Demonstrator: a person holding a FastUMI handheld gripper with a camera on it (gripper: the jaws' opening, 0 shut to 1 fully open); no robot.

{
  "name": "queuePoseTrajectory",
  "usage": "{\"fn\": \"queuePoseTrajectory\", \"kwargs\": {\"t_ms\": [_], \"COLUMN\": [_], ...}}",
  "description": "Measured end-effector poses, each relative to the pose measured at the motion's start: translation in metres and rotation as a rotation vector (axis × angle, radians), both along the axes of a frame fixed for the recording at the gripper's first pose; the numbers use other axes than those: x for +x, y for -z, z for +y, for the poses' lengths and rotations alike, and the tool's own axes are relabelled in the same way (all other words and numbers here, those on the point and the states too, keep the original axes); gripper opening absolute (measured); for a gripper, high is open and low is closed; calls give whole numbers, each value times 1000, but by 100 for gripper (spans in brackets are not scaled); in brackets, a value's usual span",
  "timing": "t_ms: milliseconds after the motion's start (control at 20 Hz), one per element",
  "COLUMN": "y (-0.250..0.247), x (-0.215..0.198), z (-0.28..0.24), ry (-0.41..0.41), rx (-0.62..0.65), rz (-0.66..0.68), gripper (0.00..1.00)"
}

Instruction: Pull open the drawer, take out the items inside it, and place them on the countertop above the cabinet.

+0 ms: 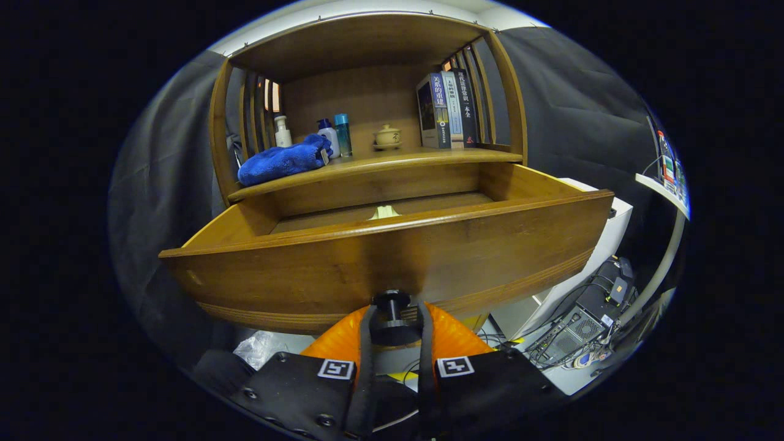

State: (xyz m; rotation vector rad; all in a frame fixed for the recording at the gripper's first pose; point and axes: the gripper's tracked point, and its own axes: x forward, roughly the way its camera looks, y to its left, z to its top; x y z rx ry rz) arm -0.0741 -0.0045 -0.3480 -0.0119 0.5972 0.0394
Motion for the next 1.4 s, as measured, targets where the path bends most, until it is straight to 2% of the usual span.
{"fn": "queuePoseTrajectory", "kwargs": {"t_ms": [450,600,800,950,1050,1200,1400], "y": [-1,-1,-17,-39,-55,-82,-116], "x": [-14,-14,-14,-13,-11,-6,11], "z": [-3,-1,5,5,9,14,20], "ry": [41,30,60,51,31,27,-6], "rx": [17,5,84,44,37,69,45], "rz": [6,29,17,-17,-37,-73,-130], "gripper": [36,37,59,74,77,94,98]}}
